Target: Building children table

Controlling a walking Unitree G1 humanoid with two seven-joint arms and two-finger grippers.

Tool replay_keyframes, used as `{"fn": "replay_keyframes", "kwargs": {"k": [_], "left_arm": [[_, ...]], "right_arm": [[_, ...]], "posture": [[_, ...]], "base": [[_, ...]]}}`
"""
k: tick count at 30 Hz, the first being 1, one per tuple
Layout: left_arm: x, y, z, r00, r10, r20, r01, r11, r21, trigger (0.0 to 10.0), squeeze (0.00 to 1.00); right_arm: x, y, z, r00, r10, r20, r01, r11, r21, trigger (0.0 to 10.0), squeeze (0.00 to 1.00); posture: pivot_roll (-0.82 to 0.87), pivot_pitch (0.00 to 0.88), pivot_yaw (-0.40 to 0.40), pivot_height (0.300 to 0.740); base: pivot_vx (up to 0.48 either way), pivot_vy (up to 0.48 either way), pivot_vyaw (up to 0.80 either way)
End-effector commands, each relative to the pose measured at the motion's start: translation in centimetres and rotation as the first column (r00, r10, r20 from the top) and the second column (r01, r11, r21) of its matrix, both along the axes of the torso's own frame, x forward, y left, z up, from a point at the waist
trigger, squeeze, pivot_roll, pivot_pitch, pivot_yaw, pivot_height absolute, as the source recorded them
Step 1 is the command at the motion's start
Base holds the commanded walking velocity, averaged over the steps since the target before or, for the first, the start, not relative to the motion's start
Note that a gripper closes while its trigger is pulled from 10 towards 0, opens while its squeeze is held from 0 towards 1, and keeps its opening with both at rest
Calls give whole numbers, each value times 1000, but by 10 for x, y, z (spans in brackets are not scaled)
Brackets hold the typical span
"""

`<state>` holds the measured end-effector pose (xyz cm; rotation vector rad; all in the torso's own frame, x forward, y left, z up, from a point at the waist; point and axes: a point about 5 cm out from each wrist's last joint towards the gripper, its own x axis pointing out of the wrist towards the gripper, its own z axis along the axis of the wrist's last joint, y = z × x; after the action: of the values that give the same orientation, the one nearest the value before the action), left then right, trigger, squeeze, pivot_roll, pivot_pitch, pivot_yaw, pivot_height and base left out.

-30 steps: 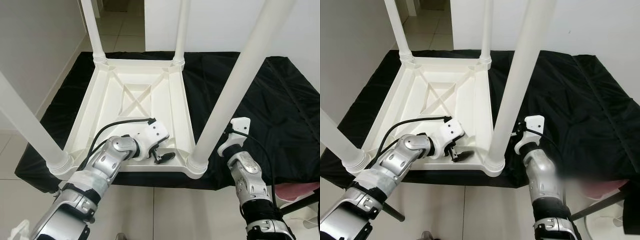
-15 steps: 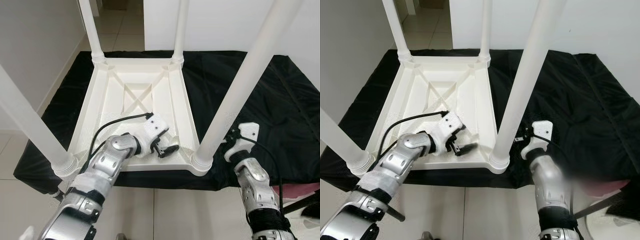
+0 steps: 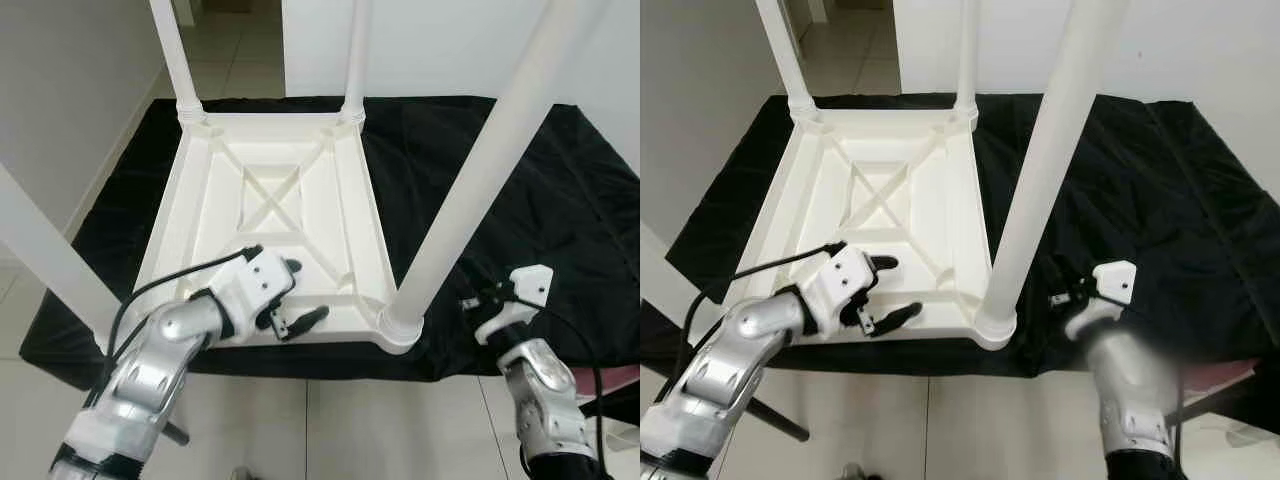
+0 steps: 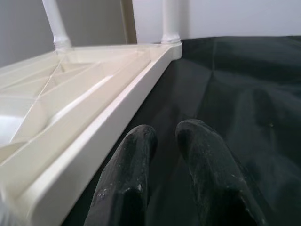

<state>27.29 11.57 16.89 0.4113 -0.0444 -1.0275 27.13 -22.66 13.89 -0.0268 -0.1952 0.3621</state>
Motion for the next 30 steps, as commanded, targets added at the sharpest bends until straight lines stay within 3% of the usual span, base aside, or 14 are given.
{"fn": "replay_keyframes", "kwargs": {"k": [1,4,9,14,15,16,20,23,30], "left_arm": [[-3,5,2,1000,-13,-17,13,1000,7,10000,0],[-9,17,9,999,33,-23,-34,998,-44,10000,0],[-18,21,17,998,32,-46,-37,994,-101,10000,0],[-29,22,16,998,9,-66,-15,996,-86,10000,0],[-31,22,15,998,8,-69,-14,997,-79,10000,0],[-32,22,15,997,10,-73,-16,997,-73,10000,0],[-35,21,15,996,1,-90,-7,998,-67,10000,0],[-40,18,13,992,-26,-120,20,999,-49,10000,0],[-44,17,10,988,-32,-148,27,999,-37,10000,0]], "right_arm": [[-4,0,-2,999,37,-27,-37,999,-7,10000,0],[-16,-2,-1,985,155,-76,-161,983,-85,10000,0],[-33,-3,-3,938,302,-170,-325,938,-123,10000,0],[-46,-9,1,889,393,-234,-430,892,-139,10000,0],[-49,-9,2,871,421,-254,-461,880,-119,10000,400],[-52,-7,6,839,469,-275,-507,857,-86,10000,1000],[-52,-3,14,817,512,-266,-547,834,-74,10000,1000],[-53,2,21,777,567,-273,-597,802,-32,10000,1000],[-51,4,27,789,555,-263,-593,799,-95,10000,1000]], "posture": [[-3,82,10,740],[-3,76,10,740],[3,75,2,740],[8,76,0,740],[7,73,0,740],[7,73,0,740],[5,70,0,740],[10,65,-2,740],[12,59,-4,740]], "base": [[0,0,0],[0,0,0],[0,0,0],[0,0,0],[0,0,0],[0,0,0],[0,0,0],[0,0,0],[0,0,0]]}}
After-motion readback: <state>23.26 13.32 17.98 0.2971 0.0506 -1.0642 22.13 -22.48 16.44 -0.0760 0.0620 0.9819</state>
